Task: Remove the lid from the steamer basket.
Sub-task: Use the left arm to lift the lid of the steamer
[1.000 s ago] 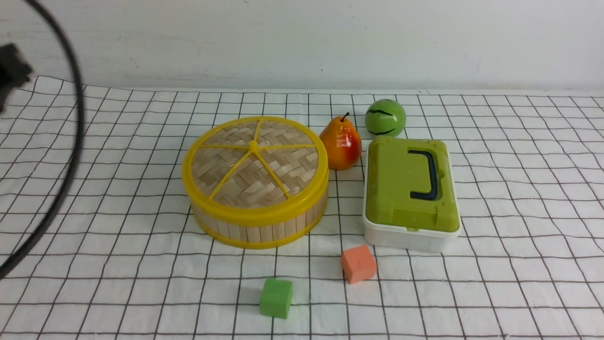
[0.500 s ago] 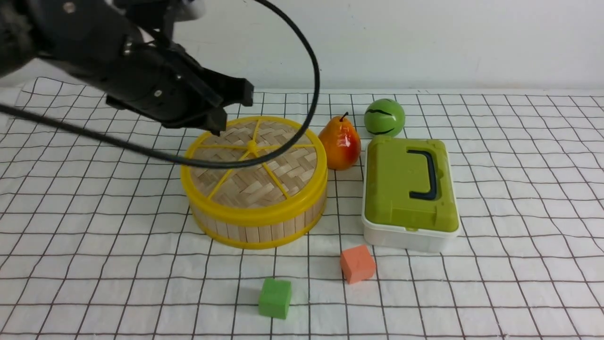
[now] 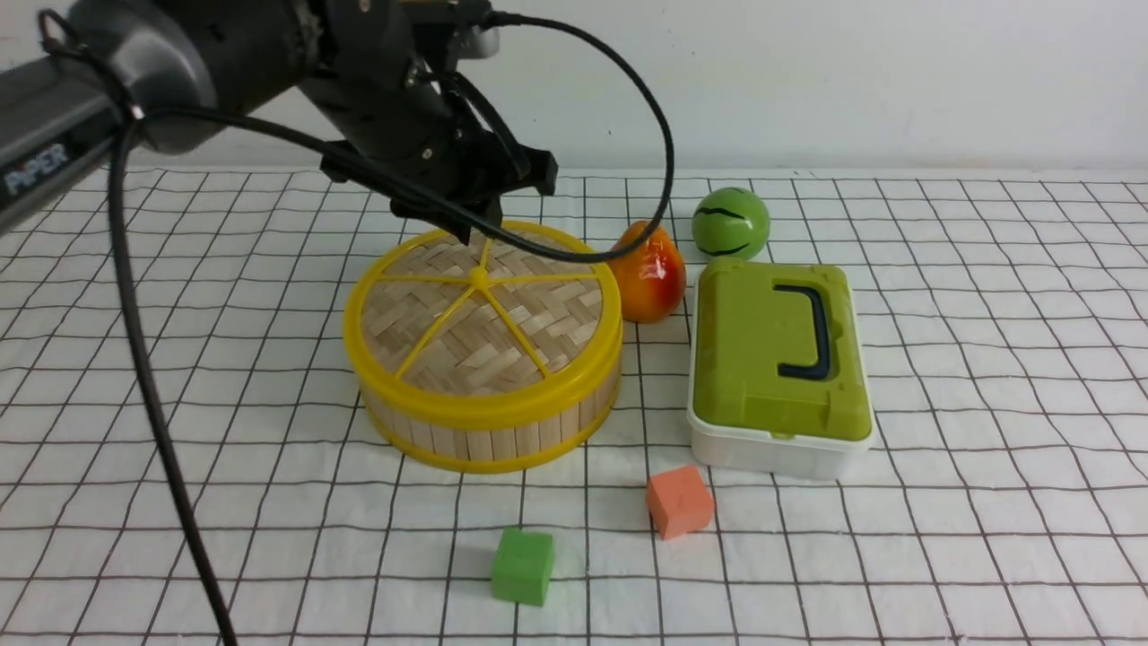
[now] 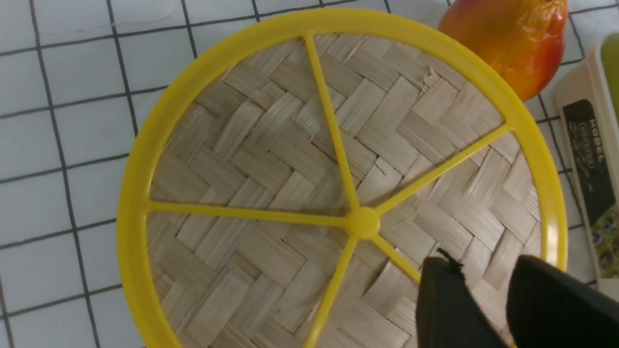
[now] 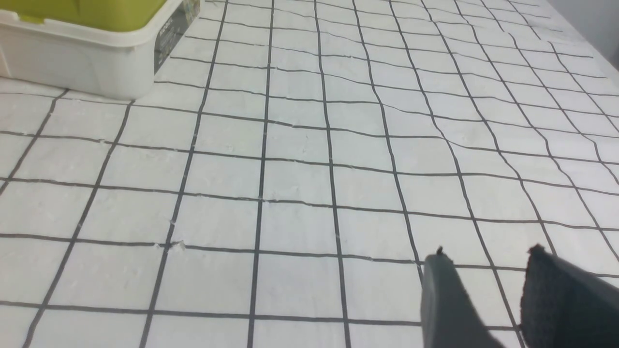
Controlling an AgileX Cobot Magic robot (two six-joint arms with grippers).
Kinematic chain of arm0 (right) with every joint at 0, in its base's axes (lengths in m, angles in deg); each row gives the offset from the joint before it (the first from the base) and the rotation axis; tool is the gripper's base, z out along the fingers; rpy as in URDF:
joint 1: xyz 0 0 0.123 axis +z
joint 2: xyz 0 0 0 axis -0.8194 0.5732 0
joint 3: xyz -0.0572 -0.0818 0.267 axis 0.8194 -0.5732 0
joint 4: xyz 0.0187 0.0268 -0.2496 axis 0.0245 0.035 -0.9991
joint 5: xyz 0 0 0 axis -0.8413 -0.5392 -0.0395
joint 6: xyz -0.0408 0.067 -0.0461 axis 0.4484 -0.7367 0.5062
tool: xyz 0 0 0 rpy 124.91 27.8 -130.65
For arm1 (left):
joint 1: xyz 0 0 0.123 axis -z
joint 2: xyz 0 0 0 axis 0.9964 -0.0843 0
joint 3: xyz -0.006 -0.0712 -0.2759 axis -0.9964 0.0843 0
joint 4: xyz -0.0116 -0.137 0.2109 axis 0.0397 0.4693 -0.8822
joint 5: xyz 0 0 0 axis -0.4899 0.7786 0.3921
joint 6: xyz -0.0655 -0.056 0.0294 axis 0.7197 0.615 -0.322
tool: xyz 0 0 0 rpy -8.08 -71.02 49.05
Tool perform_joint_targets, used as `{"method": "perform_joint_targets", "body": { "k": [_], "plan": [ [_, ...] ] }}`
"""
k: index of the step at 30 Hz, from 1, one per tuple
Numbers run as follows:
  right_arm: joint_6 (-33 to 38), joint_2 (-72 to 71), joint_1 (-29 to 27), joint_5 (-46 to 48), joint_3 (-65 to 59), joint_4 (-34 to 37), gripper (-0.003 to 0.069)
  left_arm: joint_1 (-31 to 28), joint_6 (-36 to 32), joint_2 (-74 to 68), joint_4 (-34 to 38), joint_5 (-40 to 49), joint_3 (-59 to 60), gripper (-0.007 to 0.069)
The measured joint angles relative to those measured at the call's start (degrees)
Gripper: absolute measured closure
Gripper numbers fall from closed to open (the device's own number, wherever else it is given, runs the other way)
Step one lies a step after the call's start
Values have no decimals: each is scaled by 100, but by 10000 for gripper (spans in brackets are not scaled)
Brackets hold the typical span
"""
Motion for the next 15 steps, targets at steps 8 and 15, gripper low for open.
{"method": "perform_joint_targets", "body": {
  "k": [8, 15],
  "plan": [
    [0, 0, 0, 0, 0, 0, 419, 171, 652, -602, -1308, -88, -91, 251],
    [0, 0, 0, 0, 0, 0, 419, 158, 1189, -737, -1324, -140, -93, 306]
  ]
}}
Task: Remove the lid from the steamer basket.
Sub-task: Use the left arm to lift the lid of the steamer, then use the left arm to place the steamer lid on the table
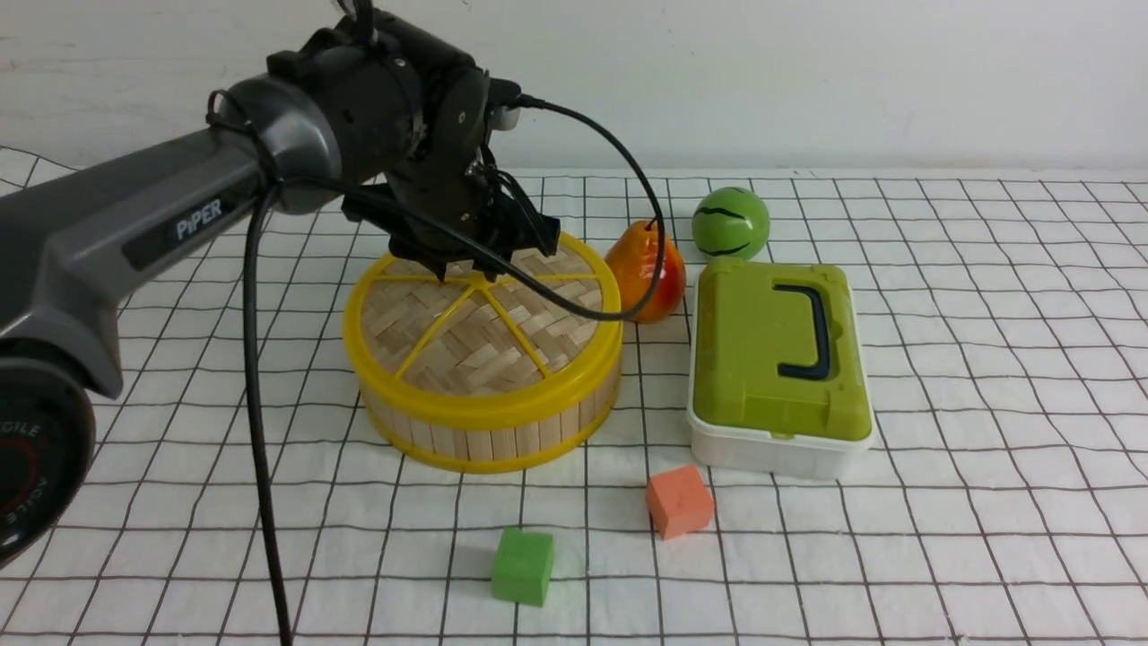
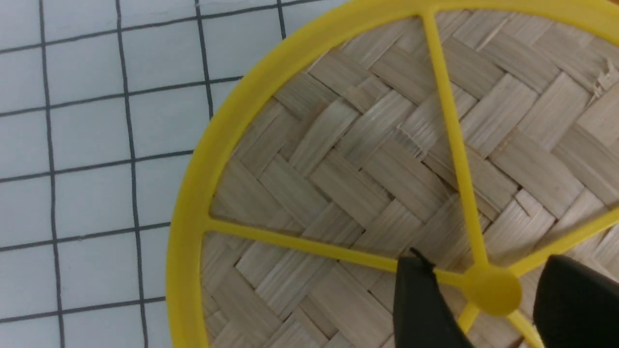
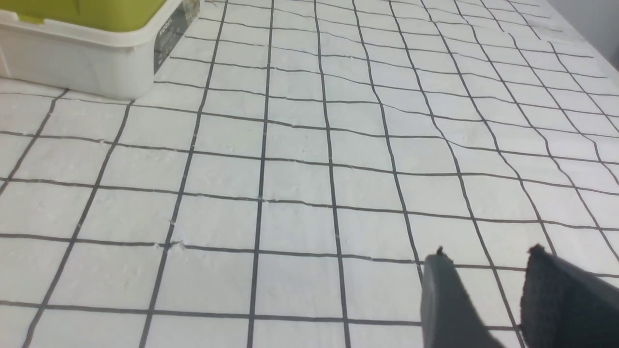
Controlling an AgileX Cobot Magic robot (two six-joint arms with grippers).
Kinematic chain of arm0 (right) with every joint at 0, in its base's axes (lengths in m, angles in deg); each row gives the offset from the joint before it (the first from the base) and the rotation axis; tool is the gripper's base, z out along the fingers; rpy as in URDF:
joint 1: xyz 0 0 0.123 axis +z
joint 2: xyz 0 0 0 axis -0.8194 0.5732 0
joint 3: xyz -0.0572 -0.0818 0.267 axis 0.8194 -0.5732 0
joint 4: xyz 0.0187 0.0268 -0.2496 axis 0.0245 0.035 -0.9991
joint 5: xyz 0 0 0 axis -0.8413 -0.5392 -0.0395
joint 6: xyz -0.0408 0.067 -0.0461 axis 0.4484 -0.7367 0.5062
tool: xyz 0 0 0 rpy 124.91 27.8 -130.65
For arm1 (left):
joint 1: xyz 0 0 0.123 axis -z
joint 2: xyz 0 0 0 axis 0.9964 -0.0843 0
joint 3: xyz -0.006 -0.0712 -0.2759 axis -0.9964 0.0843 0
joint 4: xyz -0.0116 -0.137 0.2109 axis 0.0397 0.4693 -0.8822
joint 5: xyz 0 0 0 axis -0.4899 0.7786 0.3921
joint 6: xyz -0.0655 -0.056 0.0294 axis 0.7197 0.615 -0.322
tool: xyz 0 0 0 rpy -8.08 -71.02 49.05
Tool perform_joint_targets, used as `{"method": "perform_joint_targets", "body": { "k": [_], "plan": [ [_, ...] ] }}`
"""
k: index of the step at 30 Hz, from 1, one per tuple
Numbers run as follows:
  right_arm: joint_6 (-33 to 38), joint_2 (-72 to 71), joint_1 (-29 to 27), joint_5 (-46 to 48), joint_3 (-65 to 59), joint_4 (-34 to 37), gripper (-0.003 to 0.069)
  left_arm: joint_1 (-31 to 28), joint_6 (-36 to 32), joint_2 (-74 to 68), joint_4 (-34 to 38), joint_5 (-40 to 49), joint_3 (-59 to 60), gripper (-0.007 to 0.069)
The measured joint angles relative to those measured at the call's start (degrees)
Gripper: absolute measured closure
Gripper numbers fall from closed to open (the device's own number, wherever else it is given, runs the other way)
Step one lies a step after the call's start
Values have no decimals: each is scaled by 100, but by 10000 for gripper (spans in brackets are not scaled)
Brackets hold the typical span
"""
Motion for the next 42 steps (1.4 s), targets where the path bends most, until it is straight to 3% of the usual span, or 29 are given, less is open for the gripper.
{"method": "perform_joint_targets", "body": {
  "k": [9, 18, 24, 28, 33, 37, 42],
  "plan": [
    [0, 0, 0, 0, 0, 0, 419, 0, 29, -161, 100, -106, -29, 508],
    [0, 0, 0, 0, 0, 0, 419, 0, -4, 176, -10, -111, -13, 512],
    [0, 0, 0, 0, 0, 0, 419, -114, -4, 1320, -686, -67, -7, 512],
    [0, 0, 0, 0, 0, 0, 419, -644, -4, 1891, -889, 156, -7, 512],
    [0, 0, 0, 0, 0, 0, 419, -1849, -4, 2025, -506, 570, 331, 512],
    [0, 0, 0, 0, 0, 0, 419, -2385, 35, 1956, -138, -18, 1391, 512],
    [0, 0, 0, 0, 0, 0, 419, -2549, 184, 1564, -108, -976, 2499, 512]
  ]
}}
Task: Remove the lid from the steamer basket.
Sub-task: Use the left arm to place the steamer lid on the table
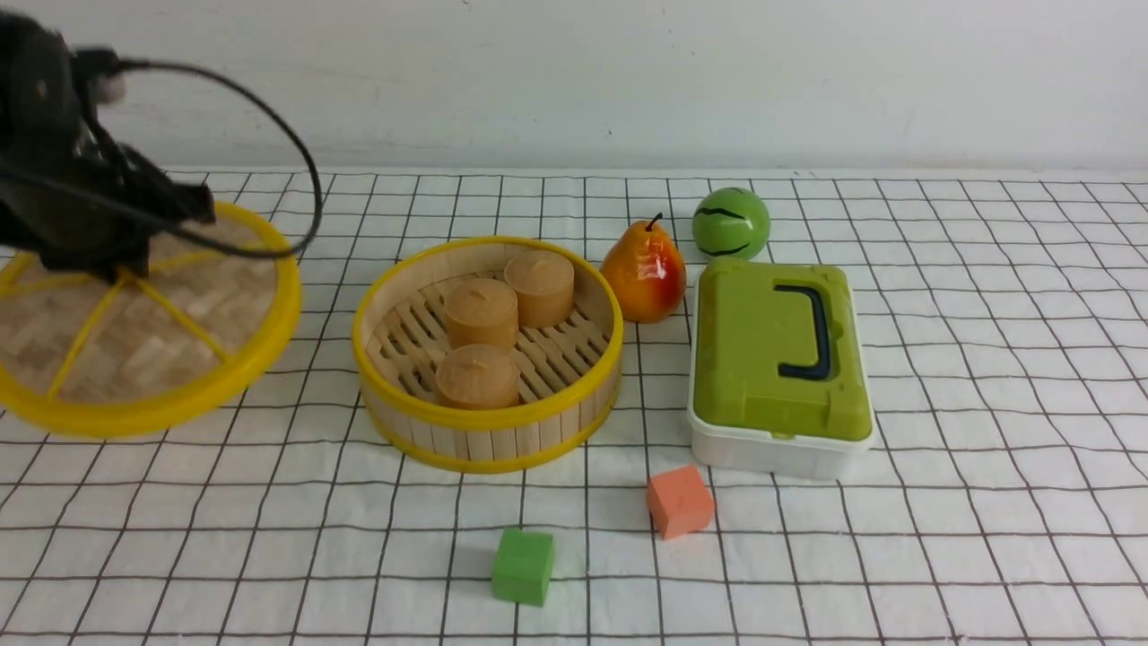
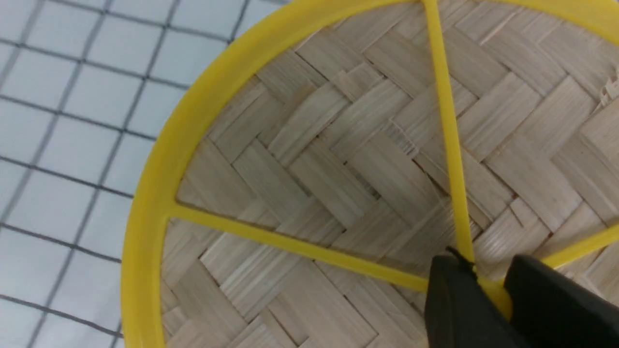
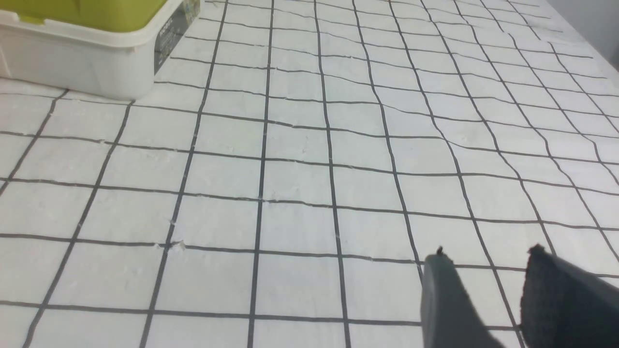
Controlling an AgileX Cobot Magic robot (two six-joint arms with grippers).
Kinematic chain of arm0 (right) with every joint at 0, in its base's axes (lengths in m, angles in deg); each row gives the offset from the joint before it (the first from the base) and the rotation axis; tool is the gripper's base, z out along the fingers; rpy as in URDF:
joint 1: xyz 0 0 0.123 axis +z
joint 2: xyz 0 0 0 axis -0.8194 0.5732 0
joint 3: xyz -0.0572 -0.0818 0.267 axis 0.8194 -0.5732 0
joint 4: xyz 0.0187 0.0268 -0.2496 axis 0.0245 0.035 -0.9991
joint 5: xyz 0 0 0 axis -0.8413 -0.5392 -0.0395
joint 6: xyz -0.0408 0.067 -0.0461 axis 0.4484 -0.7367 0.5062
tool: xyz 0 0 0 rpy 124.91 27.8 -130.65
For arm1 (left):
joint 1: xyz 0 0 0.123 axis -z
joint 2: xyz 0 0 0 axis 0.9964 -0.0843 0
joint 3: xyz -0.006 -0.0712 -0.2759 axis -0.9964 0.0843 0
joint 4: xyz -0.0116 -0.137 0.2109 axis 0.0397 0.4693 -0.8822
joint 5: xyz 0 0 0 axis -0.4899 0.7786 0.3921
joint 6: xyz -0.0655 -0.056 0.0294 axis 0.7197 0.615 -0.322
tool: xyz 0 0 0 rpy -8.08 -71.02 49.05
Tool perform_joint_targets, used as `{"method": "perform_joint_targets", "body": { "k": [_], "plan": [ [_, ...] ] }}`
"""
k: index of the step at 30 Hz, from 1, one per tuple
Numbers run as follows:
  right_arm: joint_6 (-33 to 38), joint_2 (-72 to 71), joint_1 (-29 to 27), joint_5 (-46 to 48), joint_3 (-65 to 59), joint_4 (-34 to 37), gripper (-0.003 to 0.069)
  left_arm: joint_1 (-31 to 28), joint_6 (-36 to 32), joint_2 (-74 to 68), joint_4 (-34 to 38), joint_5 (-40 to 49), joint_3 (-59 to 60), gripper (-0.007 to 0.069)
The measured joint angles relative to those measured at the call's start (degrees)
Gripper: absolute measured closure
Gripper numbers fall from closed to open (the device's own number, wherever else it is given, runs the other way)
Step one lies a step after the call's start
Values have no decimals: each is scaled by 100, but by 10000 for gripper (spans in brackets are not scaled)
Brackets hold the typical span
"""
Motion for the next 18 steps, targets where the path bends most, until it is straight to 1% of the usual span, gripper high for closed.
{"method": "perform_joint_targets", "body": {
  "k": [3, 4, 7, 10, 13, 14, 15, 18],
  "plan": [
    [0, 0, 0, 0, 0, 0, 419, 15, 152, -348, 0, -204, 271, 512],
    [0, 0, 0, 0, 0, 0, 419, 11, 356, -555, 0, -266, 298, 512],
    [0, 0, 0, 0, 0, 0, 419, 11, 608, -732, -11, -300, 298, 512],
    [0, 0, 0, 0, 0, 0, 419, 11, 701, -805, -32, -317, 298, 510],
    [0, 0, 0, 0, 0, 0, 419, 11, 734, -805, -37, -284, 262, 449],
    [0, 0, 0, 0, 0, 0, 419, 11, 734, -812, -37, -159, 201, 410],
    [0, 0, 0, 0, 0, 0, 419, 11, 734, -812, -37, -135, 201, 402],
    [0, 0, 0, 0, 0, 0, 419, 11, 665, -623, -37, 225, 60, 295]
  ]
}}
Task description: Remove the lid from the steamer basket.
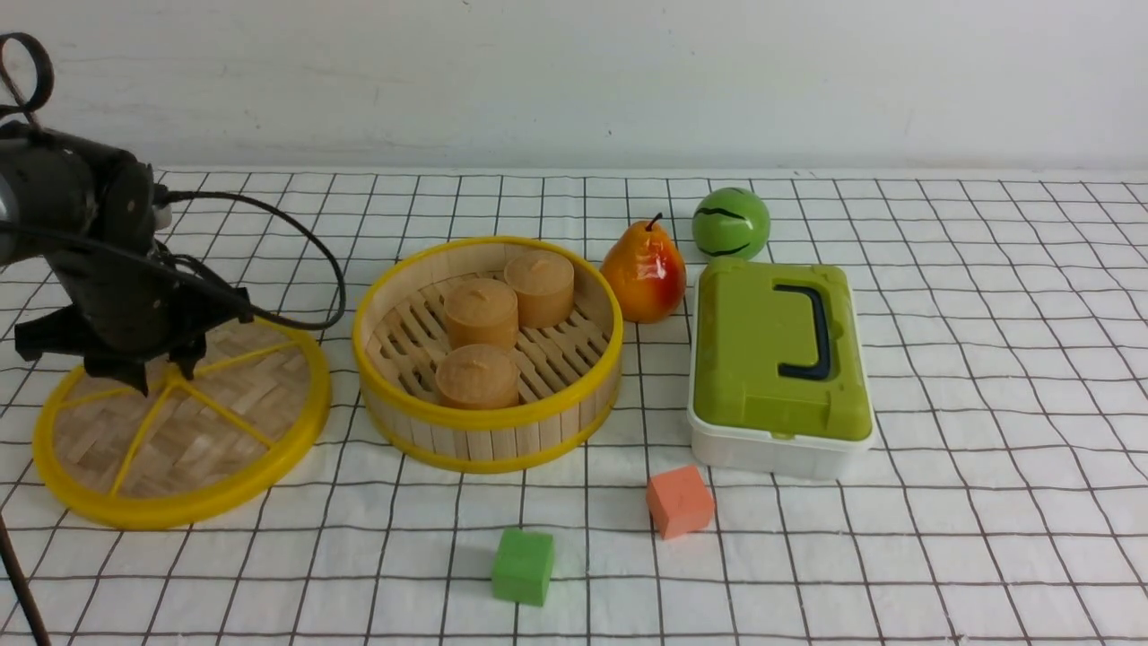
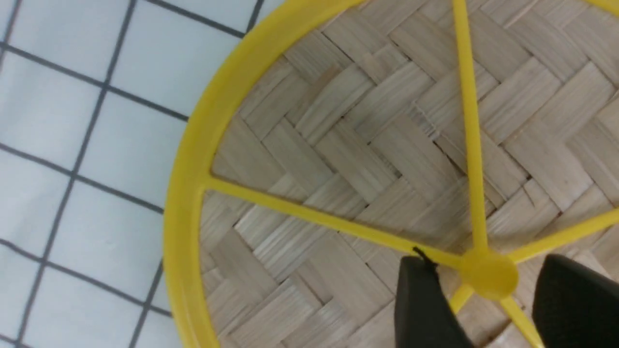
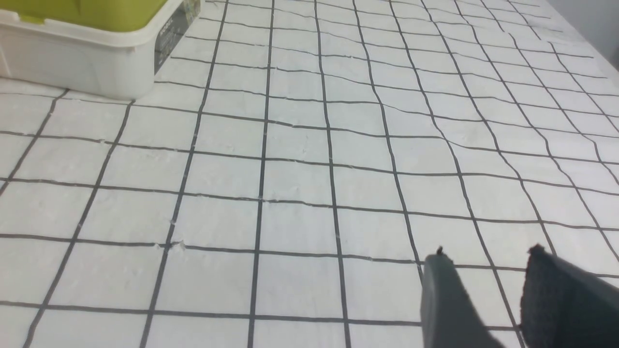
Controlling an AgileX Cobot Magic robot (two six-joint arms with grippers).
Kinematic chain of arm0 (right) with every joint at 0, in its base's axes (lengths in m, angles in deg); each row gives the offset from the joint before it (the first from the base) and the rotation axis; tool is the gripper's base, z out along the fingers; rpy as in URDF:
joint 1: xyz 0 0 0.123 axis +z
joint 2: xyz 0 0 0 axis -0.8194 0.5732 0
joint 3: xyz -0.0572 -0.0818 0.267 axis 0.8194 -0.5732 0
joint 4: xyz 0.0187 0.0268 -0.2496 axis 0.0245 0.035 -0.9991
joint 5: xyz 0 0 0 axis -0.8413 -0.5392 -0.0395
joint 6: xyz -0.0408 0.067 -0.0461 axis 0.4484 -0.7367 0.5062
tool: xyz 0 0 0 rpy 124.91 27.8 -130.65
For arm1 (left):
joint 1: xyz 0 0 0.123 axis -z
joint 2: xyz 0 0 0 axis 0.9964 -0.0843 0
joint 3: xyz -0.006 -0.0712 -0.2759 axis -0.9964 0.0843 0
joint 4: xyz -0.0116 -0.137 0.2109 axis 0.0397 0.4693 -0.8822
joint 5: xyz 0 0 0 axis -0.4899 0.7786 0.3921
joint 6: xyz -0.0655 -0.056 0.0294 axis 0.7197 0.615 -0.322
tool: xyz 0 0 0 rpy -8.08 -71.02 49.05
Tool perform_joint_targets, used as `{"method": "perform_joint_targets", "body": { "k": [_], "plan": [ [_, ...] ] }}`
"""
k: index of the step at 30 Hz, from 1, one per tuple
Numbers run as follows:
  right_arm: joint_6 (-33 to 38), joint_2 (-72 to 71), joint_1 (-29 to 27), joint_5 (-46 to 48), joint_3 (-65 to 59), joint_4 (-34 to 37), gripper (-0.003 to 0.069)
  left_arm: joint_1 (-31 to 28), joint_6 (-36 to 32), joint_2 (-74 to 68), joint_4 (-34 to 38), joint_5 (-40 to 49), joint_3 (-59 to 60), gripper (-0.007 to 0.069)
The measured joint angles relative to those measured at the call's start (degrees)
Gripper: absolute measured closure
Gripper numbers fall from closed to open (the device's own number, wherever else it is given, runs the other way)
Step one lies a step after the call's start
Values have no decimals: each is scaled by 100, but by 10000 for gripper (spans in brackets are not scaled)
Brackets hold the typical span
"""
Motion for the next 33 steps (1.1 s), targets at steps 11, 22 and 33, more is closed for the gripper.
{"method": "perform_joint_targets", "body": {
  "k": [11, 22, 33],
  "plan": [
    [0, 0, 0, 0, 0, 0, 419, 0, -1372, 2905, 1150, 270, -27, 288],
    [0, 0, 0, 0, 0, 0, 419, 0, -3485, 5653, 3730, 17, 1292, 550],
    [0, 0, 0, 0, 0, 0, 419, 0, -3875, 7129, 4248, 135, 3679, 637]
  ]
}}
